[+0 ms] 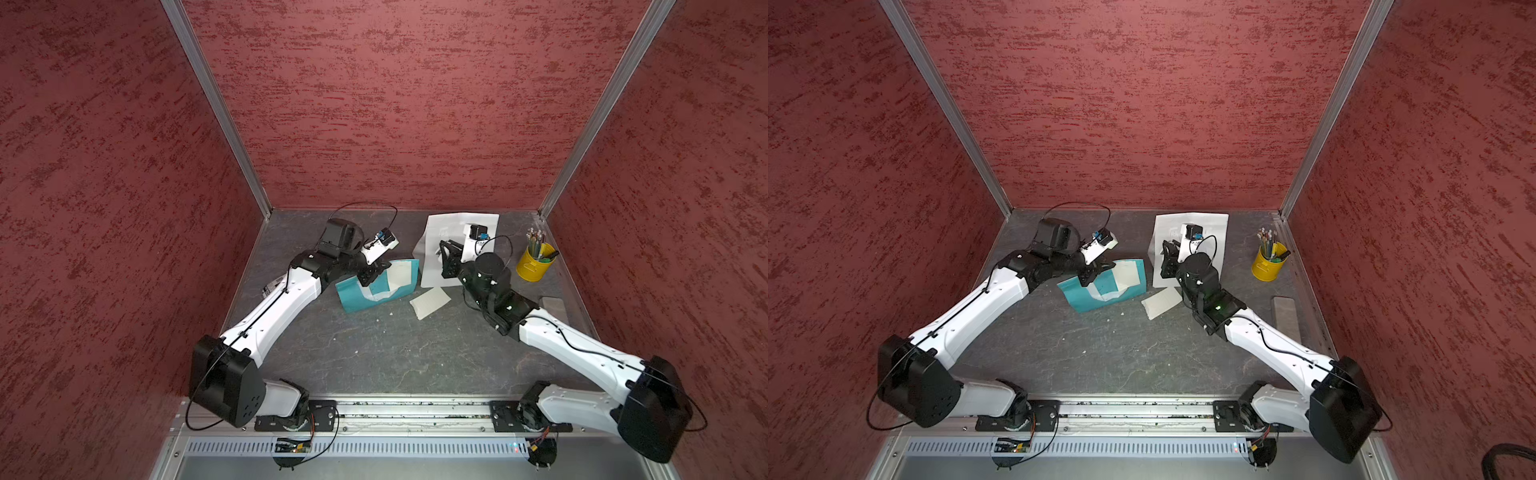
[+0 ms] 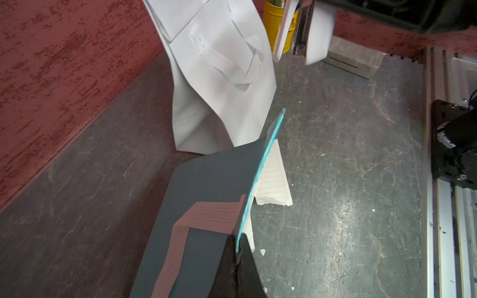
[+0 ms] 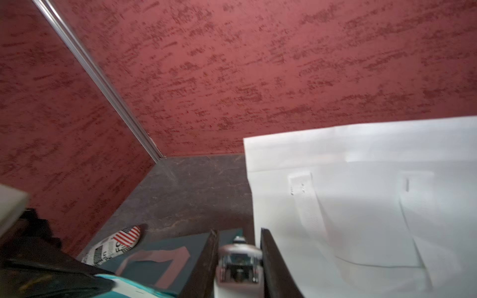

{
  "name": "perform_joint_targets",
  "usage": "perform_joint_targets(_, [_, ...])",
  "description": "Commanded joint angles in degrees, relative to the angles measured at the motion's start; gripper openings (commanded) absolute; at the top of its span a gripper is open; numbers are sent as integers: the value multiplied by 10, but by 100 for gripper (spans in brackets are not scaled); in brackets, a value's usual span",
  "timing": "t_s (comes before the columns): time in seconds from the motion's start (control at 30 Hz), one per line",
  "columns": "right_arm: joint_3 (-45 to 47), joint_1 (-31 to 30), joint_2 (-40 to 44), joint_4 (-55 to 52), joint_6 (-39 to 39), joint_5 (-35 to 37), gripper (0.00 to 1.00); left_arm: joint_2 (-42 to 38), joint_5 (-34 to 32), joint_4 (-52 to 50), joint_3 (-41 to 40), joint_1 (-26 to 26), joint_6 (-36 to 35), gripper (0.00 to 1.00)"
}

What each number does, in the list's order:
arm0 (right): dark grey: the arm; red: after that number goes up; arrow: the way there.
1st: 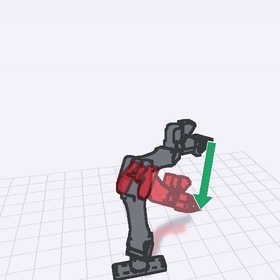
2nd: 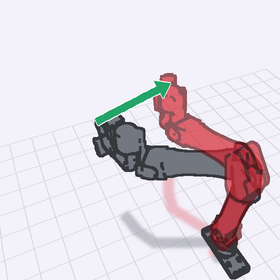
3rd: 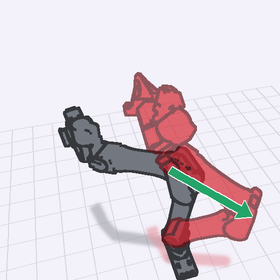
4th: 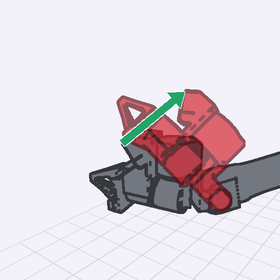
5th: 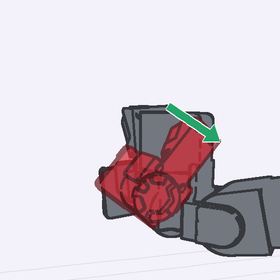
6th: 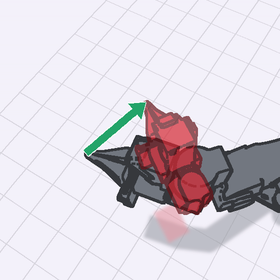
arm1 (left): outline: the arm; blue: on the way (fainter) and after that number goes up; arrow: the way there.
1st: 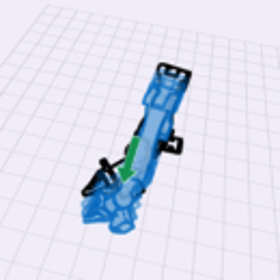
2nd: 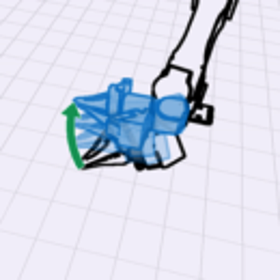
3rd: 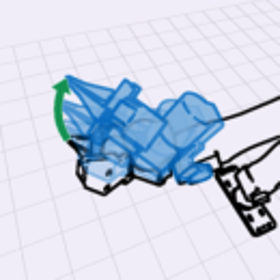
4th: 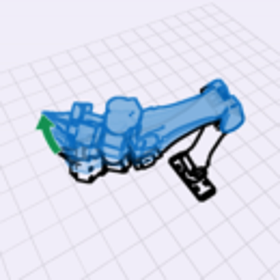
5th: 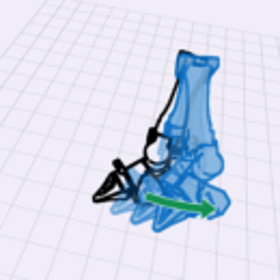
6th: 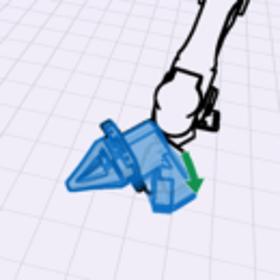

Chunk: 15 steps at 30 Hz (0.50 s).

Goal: Staple the receipts to the bags
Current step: Move the takeout bag to the center of the board.

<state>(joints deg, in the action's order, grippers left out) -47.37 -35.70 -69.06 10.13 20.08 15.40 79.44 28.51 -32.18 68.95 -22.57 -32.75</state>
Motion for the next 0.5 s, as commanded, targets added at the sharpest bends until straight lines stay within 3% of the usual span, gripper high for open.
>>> perform_joint_targets(0.0, [-26, 32, 0, -166, 4, -49, 0, -10, -56, -45, 21, 18, -29, 0])
perform_joint_targets(0.17, [-12, 104, -11, -319, 29, -139, 0, -10, -109, -68, 36, 44, -57, 0])
perform_joint_targets(0.33, [8, 161, -45, -407, 38, -154, 0, -14, -138, -72, 36, 65, -68, 0])
perform_joint_targets(0.47, [13, 194, -92, -432, 40, -172, 0, -25, -134, -59, 35, 73, -56, 13])
